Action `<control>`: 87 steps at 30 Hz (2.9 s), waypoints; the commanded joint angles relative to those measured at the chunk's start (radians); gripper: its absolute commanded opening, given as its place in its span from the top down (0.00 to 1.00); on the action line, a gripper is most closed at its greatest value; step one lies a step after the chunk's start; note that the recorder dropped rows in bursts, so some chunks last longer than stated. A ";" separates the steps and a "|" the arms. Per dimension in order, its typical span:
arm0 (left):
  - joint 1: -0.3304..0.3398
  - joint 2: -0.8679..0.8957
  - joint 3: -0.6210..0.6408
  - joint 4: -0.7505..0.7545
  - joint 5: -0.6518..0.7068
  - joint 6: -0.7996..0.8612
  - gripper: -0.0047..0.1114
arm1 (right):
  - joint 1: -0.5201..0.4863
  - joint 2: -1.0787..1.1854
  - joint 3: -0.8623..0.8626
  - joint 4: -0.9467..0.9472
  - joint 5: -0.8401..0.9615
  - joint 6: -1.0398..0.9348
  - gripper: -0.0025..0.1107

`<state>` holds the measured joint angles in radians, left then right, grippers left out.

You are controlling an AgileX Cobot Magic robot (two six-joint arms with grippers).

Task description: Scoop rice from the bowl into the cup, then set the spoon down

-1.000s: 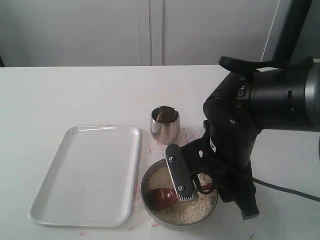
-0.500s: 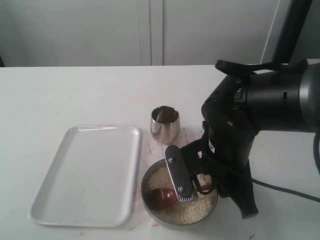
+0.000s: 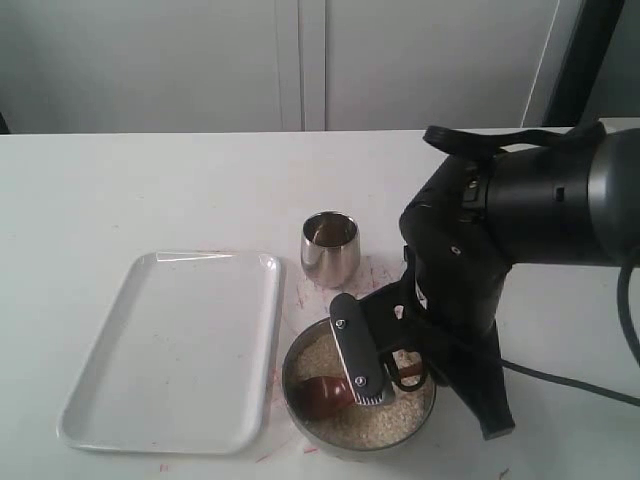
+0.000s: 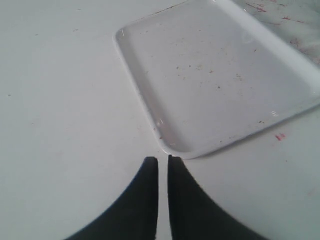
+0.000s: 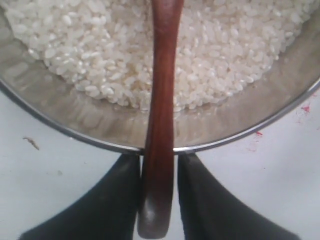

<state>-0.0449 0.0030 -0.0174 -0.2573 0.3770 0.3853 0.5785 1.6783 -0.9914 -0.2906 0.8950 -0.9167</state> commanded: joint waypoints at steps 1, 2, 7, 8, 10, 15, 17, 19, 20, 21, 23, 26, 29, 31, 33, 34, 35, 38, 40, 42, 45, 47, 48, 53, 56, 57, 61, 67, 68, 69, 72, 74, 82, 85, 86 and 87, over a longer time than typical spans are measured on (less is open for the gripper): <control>0.002 -0.003 0.005 -0.011 0.005 0.004 0.84 | 0.000 -0.002 0.003 -0.005 0.006 0.007 0.81; 0.002 -0.003 0.005 -0.011 0.005 0.004 0.84 | 0.000 -0.002 0.003 -0.011 0.008 0.007 0.82; 0.002 -0.003 0.005 -0.011 0.005 0.004 0.84 | 0.000 -0.009 0.003 -0.047 0.037 0.007 0.91; 0.002 -0.003 0.005 -0.011 0.005 0.004 0.84 | 0.000 -0.014 0.003 -0.050 0.037 0.007 0.93; 0.002 -0.003 0.005 -0.011 0.005 0.004 0.84 | 0.000 -0.033 0.003 -0.059 0.037 0.009 0.95; 0.002 -0.003 0.005 -0.011 0.005 0.004 0.84 | 0.000 -0.086 0.003 -0.077 0.040 0.028 0.97; 0.002 -0.003 0.005 -0.011 0.005 0.004 0.84 | 0.000 -0.116 0.003 -0.098 0.040 0.041 0.97; 0.002 -0.003 0.005 -0.011 0.005 0.004 0.84 | 0.000 -0.153 0.003 -0.125 0.040 0.059 0.97; 0.002 -0.003 0.005 -0.011 0.005 0.004 0.84 | 0.000 -0.172 0.003 -0.142 0.040 0.072 0.97; 0.002 -0.003 0.005 -0.011 0.005 0.004 0.84 | 0.000 -0.187 0.003 -0.162 0.041 0.090 0.97; 0.002 -0.003 0.005 -0.011 0.005 0.004 0.84 | 0.000 -0.222 0.003 -0.197 0.055 0.122 0.97; 0.002 -0.003 0.005 -0.011 0.005 0.004 0.84 | 0.002 -0.261 0.003 -0.227 0.107 0.136 0.97; 0.002 -0.003 0.005 -0.011 0.005 0.004 0.84 | 0.028 -0.287 0.003 -0.279 0.184 0.138 0.97; 0.002 -0.003 0.005 -0.011 0.005 0.004 0.84 | 0.061 -0.298 0.003 -0.339 0.227 0.178 0.97; 0.002 -0.003 0.005 -0.011 0.005 0.004 0.84 | 0.093 -0.298 0.003 -0.404 0.267 0.227 0.97; 0.002 -0.003 0.005 -0.011 0.005 0.004 0.84 | 0.117 -0.298 0.003 -0.442 0.299 0.252 0.97; 0.002 -0.003 0.005 -0.011 0.005 0.004 0.84 | 0.131 -0.298 0.003 -0.464 0.318 0.268 0.97; 0.002 -0.003 0.005 -0.011 0.005 0.004 0.84 | 0.173 -0.289 0.003 -0.507 0.326 0.317 0.97; 0.002 -0.003 0.005 -0.011 0.005 0.004 0.84 | 0.197 -0.277 0.003 -0.513 0.326 0.342 0.97; 0.002 -0.003 0.005 -0.011 0.005 0.004 0.84 | 0.210 -0.270 0.003 -0.513 0.326 0.380 0.97; 0.002 -0.003 0.005 -0.011 0.005 0.004 0.84 | 0.229 -0.256 0.003 -0.517 0.326 0.412 0.97; 0.002 -0.003 0.005 -0.011 0.005 0.004 0.84 | 0.239 -0.242 0.003 -0.522 0.326 0.427 0.97; 0.002 -0.003 0.005 -0.011 0.005 0.004 0.84 | 0.239 -0.234 0.003 -0.522 0.326 0.427 0.97; 0.002 -0.003 0.005 -0.011 0.005 0.004 0.84 | 0.239 -0.178 0.022 -0.567 0.326 0.427 0.97; 0.002 -0.003 0.005 -0.011 0.005 0.004 0.84 | 0.239 -0.151 0.065 -0.648 0.326 0.427 0.97; 0.002 -0.003 0.005 -0.011 0.005 0.004 0.84 | 0.239 -0.146 0.077 -0.666 0.326 0.427 0.97; 0.002 -0.003 0.005 -0.011 0.005 0.004 0.84 | 0.239 -0.138 0.109 -0.713 0.326 0.425 0.97; 0.002 -0.003 0.005 -0.011 0.005 0.004 0.84 | 0.273 -0.141 0.109 -0.743 0.326 0.423 0.97; 0.002 -0.003 0.005 -0.011 0.005 0.004 0.84 | 0.284 -0.141 0.109 -0.747 0.326 0.423 0.97; 0.002 -0.003 0.005 -0.011 0.005 0.004 0.84 | 0.297 -0.141 0.109 -0.748 0.326 0.423 0.97; 0.002 -0.003 0.005 -0.011 0.005 0.004 0.84 | 0.324 -0.135 0.109 -0.750 0.326 0.423 0.97; 0.002 -0.003 0.005 -0.011 0.005 0.004 0.84 | 0.335 -0.129 0.109 -0.750 0.326 0.423 0.97; 0.002 -0.003 0.005 -0.011 0.005 0.004 0.84 | 0.340 -0.115 0.110 -0.739 0.326 0.423 0.97; 0.002 -0.003 0.005 -0.011 0.005 0.004 0.84 | 0.340 -0.115 0.110 -0.731 0.326 0.423 0.97; 0.002 -0.003 0.005 -0.011 0.005 0.004 0.84 | 0.340 -0.115 0.110 -0.731 0.326 0.423 0.97; 0.002 -0.003 0.005 -0.011 0.005 0.004 0.84 | 0.340 -0.115 0.110 -0.731 0.326 0.423 0.97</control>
<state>-0.0449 0.0030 -0.0174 -0.2573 0.3770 0.3853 0.9172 1.5626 -0.8865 -1.0218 1.2138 -0.4971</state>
